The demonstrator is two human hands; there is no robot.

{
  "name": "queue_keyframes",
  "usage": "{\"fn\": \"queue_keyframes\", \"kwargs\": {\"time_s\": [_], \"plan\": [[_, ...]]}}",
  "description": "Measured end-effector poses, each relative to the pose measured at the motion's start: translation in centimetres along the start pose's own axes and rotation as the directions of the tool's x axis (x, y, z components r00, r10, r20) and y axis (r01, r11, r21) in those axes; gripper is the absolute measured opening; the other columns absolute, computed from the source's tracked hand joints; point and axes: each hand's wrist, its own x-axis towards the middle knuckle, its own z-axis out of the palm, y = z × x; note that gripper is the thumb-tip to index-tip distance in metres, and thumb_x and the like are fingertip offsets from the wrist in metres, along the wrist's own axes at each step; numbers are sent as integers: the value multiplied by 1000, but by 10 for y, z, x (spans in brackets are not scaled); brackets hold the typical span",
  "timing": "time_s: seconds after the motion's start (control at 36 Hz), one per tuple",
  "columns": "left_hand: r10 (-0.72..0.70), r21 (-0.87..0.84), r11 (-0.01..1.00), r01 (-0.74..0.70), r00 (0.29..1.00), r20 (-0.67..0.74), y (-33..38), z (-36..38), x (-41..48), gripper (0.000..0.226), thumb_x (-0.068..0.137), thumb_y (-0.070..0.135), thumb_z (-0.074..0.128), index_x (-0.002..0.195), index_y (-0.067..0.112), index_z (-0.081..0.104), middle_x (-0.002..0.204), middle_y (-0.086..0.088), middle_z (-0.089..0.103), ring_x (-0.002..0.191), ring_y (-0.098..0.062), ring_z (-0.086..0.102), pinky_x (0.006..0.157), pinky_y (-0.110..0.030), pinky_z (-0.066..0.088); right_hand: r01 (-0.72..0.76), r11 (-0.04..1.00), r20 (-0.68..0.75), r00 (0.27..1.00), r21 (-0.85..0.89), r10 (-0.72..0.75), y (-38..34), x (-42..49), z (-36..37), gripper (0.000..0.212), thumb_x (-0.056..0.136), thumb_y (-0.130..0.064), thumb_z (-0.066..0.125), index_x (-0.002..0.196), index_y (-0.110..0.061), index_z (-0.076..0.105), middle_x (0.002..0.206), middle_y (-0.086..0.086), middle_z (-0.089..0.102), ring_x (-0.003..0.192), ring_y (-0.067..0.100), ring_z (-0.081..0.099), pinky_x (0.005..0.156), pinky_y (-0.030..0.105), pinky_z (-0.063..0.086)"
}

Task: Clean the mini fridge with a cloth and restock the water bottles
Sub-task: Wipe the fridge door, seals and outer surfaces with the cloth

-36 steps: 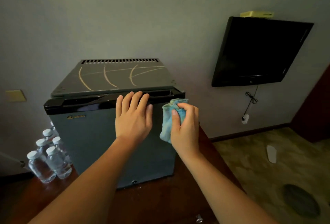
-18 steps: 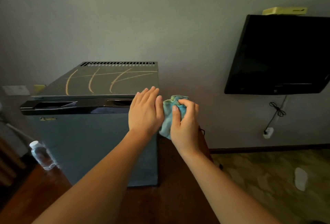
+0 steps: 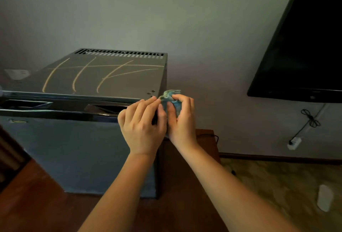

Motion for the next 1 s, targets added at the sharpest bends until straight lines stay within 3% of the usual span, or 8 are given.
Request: {"fn": "queue_keyframes", "kwargs": {"time_s": [0.14,0.22,0.33,0.5,0.72,0.89,1.0], "plan": [[-6,35,999,6,1000,13,1,-1,1,12,95,26,70,94,19,79,104,7,77,94,-18,72,84,-43,49,34,999,26,999,41,-35,10,2,4,18,101,-15,60,118,-13,55,117,-1,51,109,-4,52,91,10,43],[-4,52,999,3,1000,22,1,-1,1,12,95,27,72,97,18,80,106,6,77,97,-18,71,86,-42,48,53,996,49,997,73,-56,17,4,4,18,100,-14,61,117,-15,55,117,2,53,110,3,54,94,21,48],[-10,80,997,7,1000,30,2,-2,0,13,93,27,74,98,17,80,107,6,76,97,-18,71,89,-39,46,63,993,83,994,100,-72,27,6,3,18,100,-13,61,117,-17,55,117,3,54,110,8,56,94,25,49],[-22,117,993,17,999,44,6,0,-1,12,93,25,74,100,16,79,107,5,75,96,-16,69,93,-33,41,51,985,145,987,163,-75,37,11,1,17,99,-14,61,116,-17,56,117,2,54,111,1,52,95,13,42],[-68,133,988,71,997,-26,12,4,0,6,91,22,77,93,17,79,101,7,75,90,-13,68,88,-37,44,35,956,244,964,292,-110,49,21,-10,16,100,-17,58,116,-12,57,117,3,52,111,4,53,96,14,42],[-88,174,981,91,996,-24,15,3,-1,8,91,23,79,97,18,78,105,11,73,91,-10,67,90,-33,45,19,940,291,949,342,-125,41,27,-13,16,100,-15,60,116,-10,58,117,3,53,110,-5,49,95,8,38],[-99,193,976,99,995,-11,16,1,-1,12,91,26,78,99,17,78,106,8,74,93,-12,67,93,-31,43,-23,939,364,925,344,-111,34,26,-12,17,101,-16,59,117,-11,58,118,2,52,109,6,53,95,10,40]]}}
